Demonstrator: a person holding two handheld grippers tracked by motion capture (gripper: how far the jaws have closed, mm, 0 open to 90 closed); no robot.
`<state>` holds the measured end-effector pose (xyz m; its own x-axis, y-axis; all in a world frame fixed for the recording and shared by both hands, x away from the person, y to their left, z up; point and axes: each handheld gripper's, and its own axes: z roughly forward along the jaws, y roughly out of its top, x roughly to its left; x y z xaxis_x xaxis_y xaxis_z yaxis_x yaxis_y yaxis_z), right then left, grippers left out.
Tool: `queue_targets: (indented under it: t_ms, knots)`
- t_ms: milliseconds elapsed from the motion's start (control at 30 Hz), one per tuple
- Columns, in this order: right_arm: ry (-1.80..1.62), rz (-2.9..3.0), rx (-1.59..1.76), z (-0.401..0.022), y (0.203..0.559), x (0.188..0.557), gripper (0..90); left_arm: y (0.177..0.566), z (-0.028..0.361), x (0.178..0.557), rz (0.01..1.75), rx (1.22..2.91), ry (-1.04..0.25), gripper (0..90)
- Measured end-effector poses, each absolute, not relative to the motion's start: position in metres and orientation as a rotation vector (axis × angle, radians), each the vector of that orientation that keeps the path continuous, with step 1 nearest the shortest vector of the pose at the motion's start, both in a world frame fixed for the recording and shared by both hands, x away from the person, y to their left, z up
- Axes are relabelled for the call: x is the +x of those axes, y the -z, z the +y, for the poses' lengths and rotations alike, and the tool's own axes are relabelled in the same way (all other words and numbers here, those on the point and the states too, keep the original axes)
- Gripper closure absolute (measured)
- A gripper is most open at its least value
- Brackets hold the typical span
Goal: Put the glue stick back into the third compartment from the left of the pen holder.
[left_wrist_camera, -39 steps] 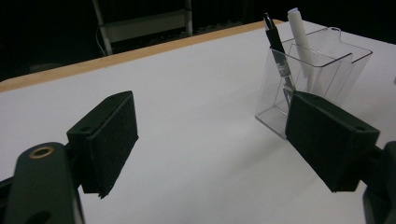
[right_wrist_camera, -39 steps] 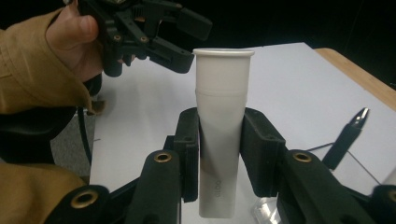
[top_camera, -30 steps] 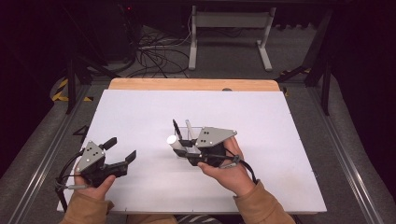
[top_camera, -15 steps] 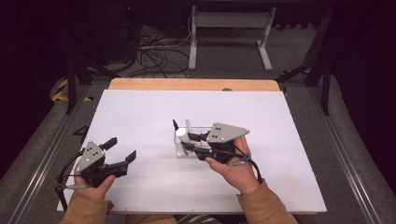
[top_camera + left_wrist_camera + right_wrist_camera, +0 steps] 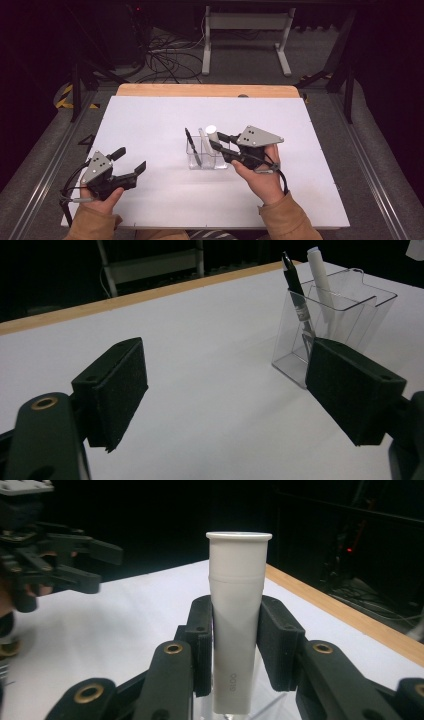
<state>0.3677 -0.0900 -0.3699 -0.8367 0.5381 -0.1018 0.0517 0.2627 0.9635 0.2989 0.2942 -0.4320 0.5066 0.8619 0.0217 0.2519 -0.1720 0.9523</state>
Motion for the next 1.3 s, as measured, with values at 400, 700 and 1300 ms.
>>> queue_targets:
  t_ms: [400, 700, 1300]
  knots:
    - [-1.579, 2.013, 0.691, -0.103, 0.381, 0.382, 69.4, 0.432, 0.294, 0.299, 0.954, 1.698, -0.721, 17.8]
    - [-1.575, 1.96, 0.774, -0.107, 0.39, 0.389, 69.4, 0.432, 0.294, 0.299, 0.953, 1.7, -0.724, 17.8]
    - [-1.599, 1.987, 0.821, -0.104, 0.401, 0.391, 69.3, 0.432, 0.295, 0.299, 0.954, 1.695, -0.724, 17.8]
